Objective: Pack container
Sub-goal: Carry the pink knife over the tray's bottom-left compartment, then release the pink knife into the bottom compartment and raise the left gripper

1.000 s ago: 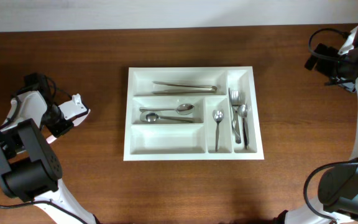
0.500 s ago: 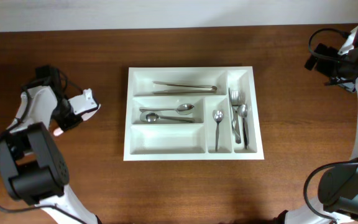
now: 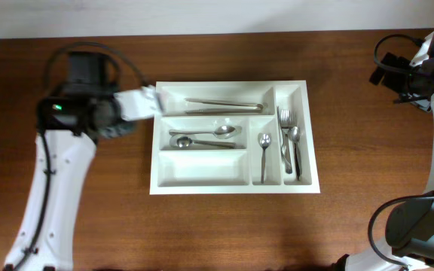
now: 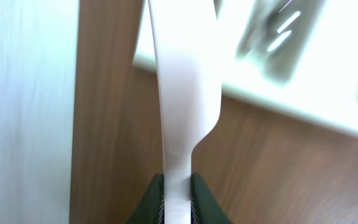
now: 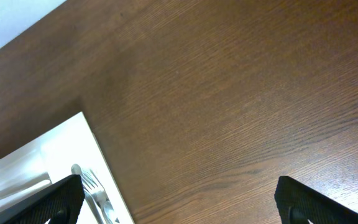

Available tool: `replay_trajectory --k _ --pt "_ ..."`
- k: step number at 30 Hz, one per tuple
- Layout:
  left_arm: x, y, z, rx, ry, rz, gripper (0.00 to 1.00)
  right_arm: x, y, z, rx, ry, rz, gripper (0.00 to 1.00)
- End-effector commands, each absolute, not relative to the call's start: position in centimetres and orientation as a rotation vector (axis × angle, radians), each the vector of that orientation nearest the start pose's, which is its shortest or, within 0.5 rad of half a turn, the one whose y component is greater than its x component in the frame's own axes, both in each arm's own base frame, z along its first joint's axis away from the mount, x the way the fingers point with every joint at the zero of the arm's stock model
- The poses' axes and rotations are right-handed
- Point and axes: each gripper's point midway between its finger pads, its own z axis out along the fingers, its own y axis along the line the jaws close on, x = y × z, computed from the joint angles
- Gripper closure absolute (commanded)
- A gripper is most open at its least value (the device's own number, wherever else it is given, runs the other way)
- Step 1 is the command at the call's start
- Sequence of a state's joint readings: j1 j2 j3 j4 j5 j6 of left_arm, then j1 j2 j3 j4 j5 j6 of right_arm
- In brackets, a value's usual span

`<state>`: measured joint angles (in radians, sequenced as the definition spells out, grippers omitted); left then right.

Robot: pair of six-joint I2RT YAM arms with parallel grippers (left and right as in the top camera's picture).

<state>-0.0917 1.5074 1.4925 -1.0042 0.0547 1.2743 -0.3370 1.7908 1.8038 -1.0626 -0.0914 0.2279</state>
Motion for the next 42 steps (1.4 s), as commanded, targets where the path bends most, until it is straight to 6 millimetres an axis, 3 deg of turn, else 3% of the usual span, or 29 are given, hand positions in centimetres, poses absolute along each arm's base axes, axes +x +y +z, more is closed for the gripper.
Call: replay_trajectory --k 1,6,11,18,27,32,33,34,38,42 --pt "35.0 -11.1 21.2 1.832 1.885 0.082 0.98 42.6 -13.4 23.2 0.690 2.493 0.079 0.01" --pt "31.9 -15.5 17.5 2.060 1.855 -0.039 0.98 42.6 -13.4 23.2 0.690 2.493 0.079 0.01" --pt "30.9 -17.7 13.7 2.214 1.884 -0.047 0.99 42.6 -13.4 23.2 0.690 2.493 0.079 0.01" --pt "29.5 -18.7 9.5 2.292 2.029 -0.104 0.98 42.6 -13.4 23.2 0.690 2.493 0.078 0.01" --pt "28.7 -18.3 6.8 2.325 2.138 -0.159 0.92 42.6 -13.4 23.2 0.691 2.493 0.078 0.01" --pt "29.7 -18.9 5.8 2.259 2.181 -0.146 0.69 42.6 -13.4 23.2 0.690 2.493 0.079 0.01" --pt "29.8 -18.9 5.8 2.257 2.179 -0.144 0.30 42.6 -13.4 23.2 0.690 2.493 0.078 0.01" --pt "29.9 -19.0 5.8 2.243 2.187 -0.142 0.01 42.6 -13.4 23.2 0.691 2.493 0.078 0.01" --pt "31.0 -18.6 6.4 2.074 2.338 -0.053 0.01 42.6 -13.4 23.2 0.691 2.493 0.078 0.01" --pt "32.7 -18.1 9.2 1.935 2.411 0.010 0.01 42.6 -13.4 23.2 0.691 2.493 0.078 0.01"
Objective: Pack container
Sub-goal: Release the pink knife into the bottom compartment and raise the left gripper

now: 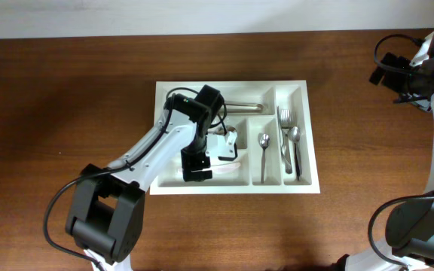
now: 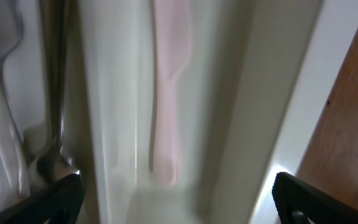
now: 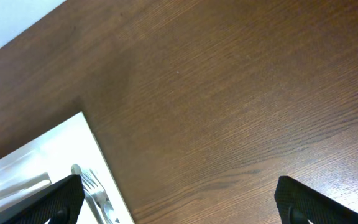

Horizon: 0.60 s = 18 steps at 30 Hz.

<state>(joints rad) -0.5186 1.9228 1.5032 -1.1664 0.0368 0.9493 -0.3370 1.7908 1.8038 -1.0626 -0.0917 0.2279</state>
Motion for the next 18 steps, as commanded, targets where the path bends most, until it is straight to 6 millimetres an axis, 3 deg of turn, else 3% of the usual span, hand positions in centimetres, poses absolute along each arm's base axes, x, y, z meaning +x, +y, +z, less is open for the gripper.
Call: replay_trajectory --k 1,6,9,13,18 --pt "33.3 -18.0 10.2 1.901 2.414 0.015 0.01 42.6 -13.4 23.2 0.690 2.493 0.078 0.01" --pt "37.8 -15.9 15.3 1.587 2.465 0.066 0.01 42.6 -13.4 23.2 0.691 2.493 0.078 0.01" --pt "41.1 -12.7 17.7 1.316 2.513 0.097 0.01 42.6 -13.4 23.2 0.690 2.493 0.079 0.01" --pt "44.4 -4.7 19.1 0.801 2.643 0.179 0.01 42.6 -13.4 23.2 0.690 2.493 0.079 0.01" --pt "44.3 5.9 19.1 0.321 2.748 0.217 0.01 42.6 -13.4 23.2 0.690 2.493 0.078 0.01"
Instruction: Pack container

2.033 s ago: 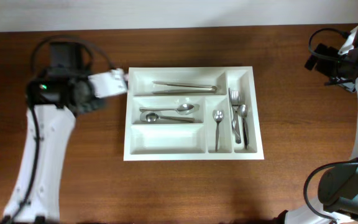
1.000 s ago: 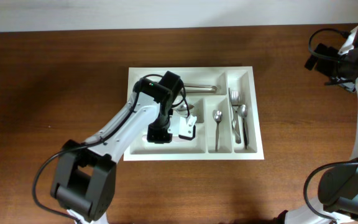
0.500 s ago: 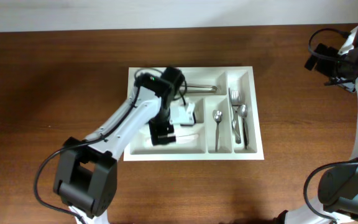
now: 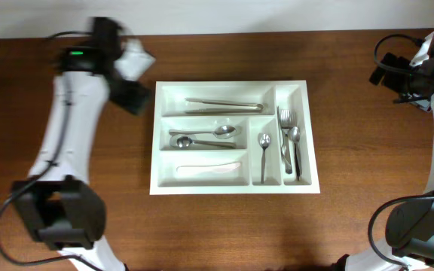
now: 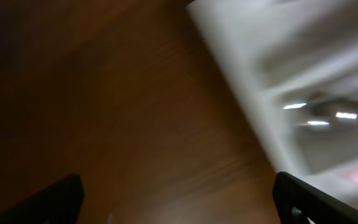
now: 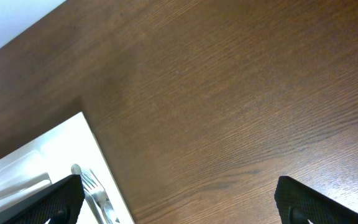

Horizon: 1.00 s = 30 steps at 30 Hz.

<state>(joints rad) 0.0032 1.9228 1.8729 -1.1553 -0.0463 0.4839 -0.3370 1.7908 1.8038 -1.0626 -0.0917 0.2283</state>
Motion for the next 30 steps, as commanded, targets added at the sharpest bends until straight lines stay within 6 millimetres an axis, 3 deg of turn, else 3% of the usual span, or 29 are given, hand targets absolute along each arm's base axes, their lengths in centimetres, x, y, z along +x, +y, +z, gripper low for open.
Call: replay_trajectory --k 1,4,8,13,22,26,30 --pt "44.2 7.3 19.1 0.276 2.753 0.226 0.01 42.6 -13.4 23.2 0.690 2.493 0.079 0.01" --pt "43.7 11.0 19.2 0.161 2.753 0.250 0.01 42.6 -13.4 23.2 0.690 2.493 0.078 0.01" --pt "43.8 13.4 19.5 0.088 2.727 0.262 0.01 42.6 -13.4 23.2 0.690 2.493 0.079 0.01" --pt "45.1 14.5 20.3 0.061 2.659 0.292 0.01 42.6 -13.4 23.2 0.690 2.493 0.078 0.01" --pt "45.0 14.5 20.3 0.062 2.660 0.291 0.01 42.7 -13.3 23.1 0.688 2.496 0.079 0.01" --pt "45.0 14.5 20.3 0.062 2.660 0.291 0.01 42.7 -11.1 25.0 0.615 2.471 0.093 0.01" --pt "45.0 14.5 20.3 0.062 2.660 0.291 0.01 42.3 -6.1 28.7 0.457 2.416 0.134 0.01"
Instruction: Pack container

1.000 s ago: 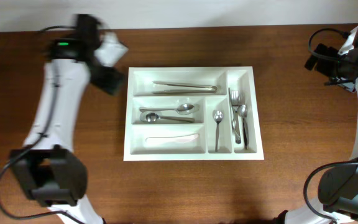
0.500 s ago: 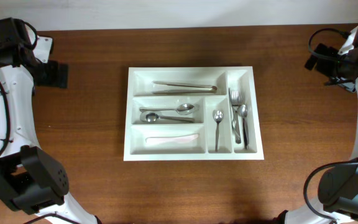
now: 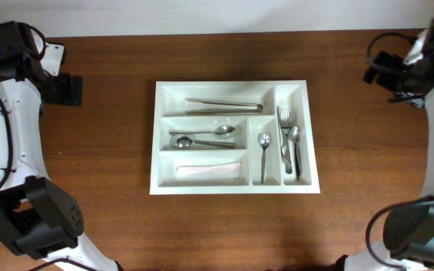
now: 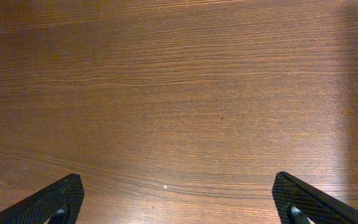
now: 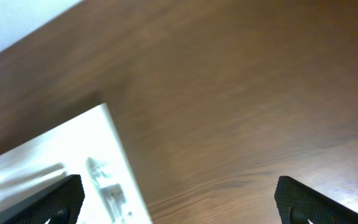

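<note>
A white cutlery tray lies at the table's middle. Its lower left compartment holds a white plastic knife. Metal tongs fill the top compartment, spoons the middle one, a small spoon and forks the right slots. My left gripper is far left of the tray, open over bare wood, its fingertips wide apart with nothing between them. My right gripper hangs open at the far right, and its blurred wrist view catches the tray's corner.
Dark wooden table all round the tray. A pale wall strip runs along the far edge. The left wrist view shows only wood grain.
My left gripper has gone from beside the tray's upper left corner to the table's far left end. The right arm has shifted slightly, blurring its view. The tray's contents are unchanged.
My left gripper was shut on the white plastic knife at the tray's upper left. Then it stood open over the lower left compartment with the knife lying there. After that it was off the tray at the upper left, and now far left.
</note>
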Available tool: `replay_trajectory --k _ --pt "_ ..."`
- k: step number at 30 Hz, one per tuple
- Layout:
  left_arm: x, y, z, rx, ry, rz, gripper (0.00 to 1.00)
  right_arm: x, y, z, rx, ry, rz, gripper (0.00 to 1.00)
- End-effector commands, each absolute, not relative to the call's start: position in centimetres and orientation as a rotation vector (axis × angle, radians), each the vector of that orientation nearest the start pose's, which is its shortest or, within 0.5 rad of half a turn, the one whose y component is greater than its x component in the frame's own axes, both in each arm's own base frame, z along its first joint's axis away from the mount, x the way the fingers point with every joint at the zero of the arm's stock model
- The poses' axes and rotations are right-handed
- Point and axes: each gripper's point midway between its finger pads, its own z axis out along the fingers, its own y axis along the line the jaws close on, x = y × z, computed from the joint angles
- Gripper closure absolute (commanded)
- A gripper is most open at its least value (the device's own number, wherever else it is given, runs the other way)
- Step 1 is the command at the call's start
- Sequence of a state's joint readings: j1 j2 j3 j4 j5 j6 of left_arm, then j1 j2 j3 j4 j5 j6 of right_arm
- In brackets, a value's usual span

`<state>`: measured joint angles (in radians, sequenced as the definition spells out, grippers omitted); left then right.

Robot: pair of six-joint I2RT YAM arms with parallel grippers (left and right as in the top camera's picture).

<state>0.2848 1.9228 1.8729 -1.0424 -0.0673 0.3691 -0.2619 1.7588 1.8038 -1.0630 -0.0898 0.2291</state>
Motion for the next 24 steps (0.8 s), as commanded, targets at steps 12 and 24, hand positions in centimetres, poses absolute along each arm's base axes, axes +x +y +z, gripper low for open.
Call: replay_trajectory --k 12,24 --pt "45.0 14.5 20.3 0.062 2.660 0.291 0.01 32.6 2.3 38.0 -0.083 2.125 0.020 0.01" --pt "45.0 14.5 20.3 0.062 2.660 0.291 0.01 23.7 0.4 31.3 -0.024 1.759 0.013 0.01"
